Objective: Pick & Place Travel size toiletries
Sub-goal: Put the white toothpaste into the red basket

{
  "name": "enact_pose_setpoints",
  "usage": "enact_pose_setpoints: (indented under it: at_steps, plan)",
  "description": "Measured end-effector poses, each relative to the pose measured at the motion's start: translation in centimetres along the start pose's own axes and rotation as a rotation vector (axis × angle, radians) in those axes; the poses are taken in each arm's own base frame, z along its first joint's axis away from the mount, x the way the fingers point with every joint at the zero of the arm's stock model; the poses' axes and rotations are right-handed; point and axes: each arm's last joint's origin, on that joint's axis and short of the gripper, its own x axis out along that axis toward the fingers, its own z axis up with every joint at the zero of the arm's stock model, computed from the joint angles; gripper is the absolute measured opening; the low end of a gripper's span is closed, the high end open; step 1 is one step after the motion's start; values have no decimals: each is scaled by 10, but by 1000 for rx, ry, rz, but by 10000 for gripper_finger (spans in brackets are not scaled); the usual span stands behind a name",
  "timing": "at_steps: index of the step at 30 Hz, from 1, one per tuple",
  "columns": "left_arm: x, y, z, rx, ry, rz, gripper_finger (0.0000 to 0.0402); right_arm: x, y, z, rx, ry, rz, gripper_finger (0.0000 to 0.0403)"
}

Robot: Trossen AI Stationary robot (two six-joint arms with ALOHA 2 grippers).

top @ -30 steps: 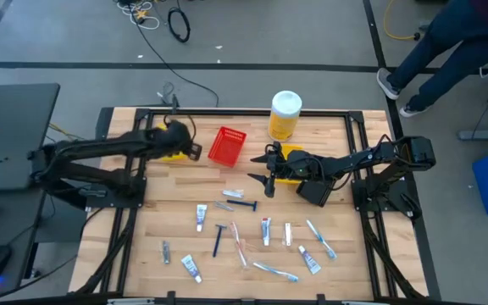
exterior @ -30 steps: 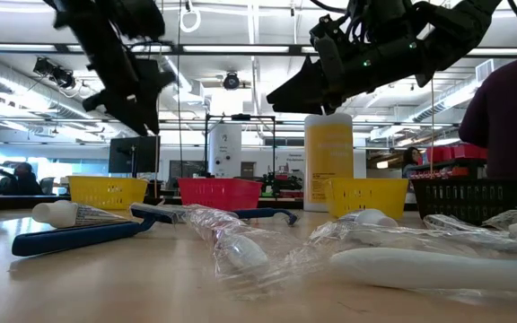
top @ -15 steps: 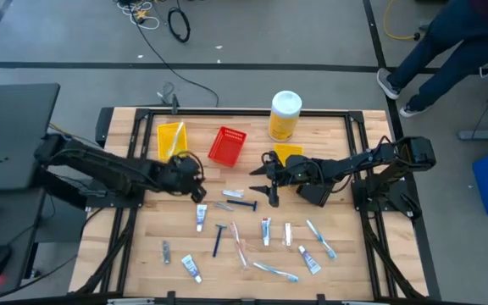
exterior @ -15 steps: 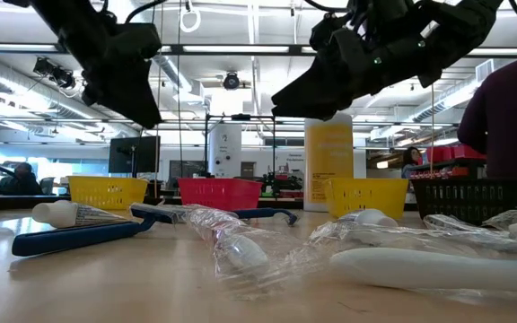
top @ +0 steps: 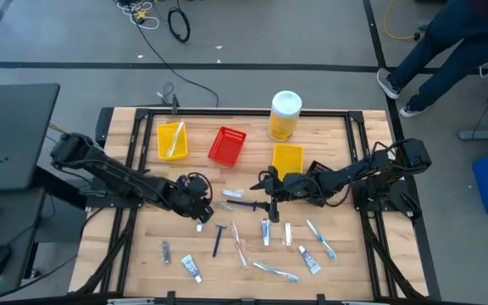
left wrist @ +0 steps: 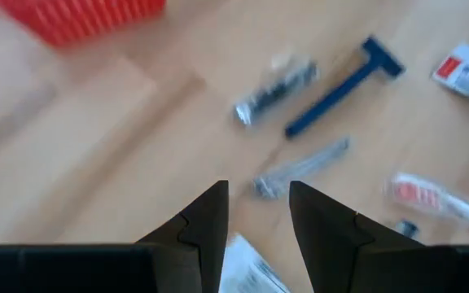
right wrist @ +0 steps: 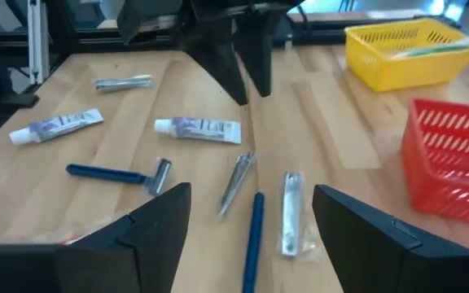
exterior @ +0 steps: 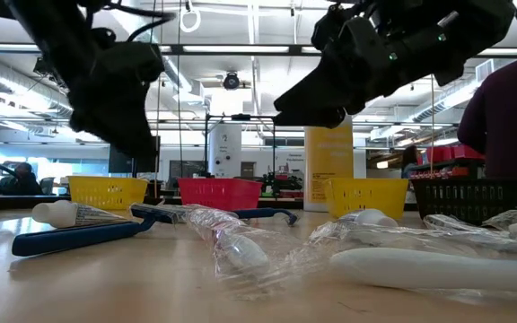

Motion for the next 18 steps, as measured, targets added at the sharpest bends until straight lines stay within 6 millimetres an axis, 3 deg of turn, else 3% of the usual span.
enact_pose_setpoints:
  at_steps: [9,18]
  plan:
    - [13,-7,-31,-256,105,73,139,9,2,-13,20,41,2,255]
    - [6,-13,-40,-354,121,61,139,9,2,-11,21,28,4,262]
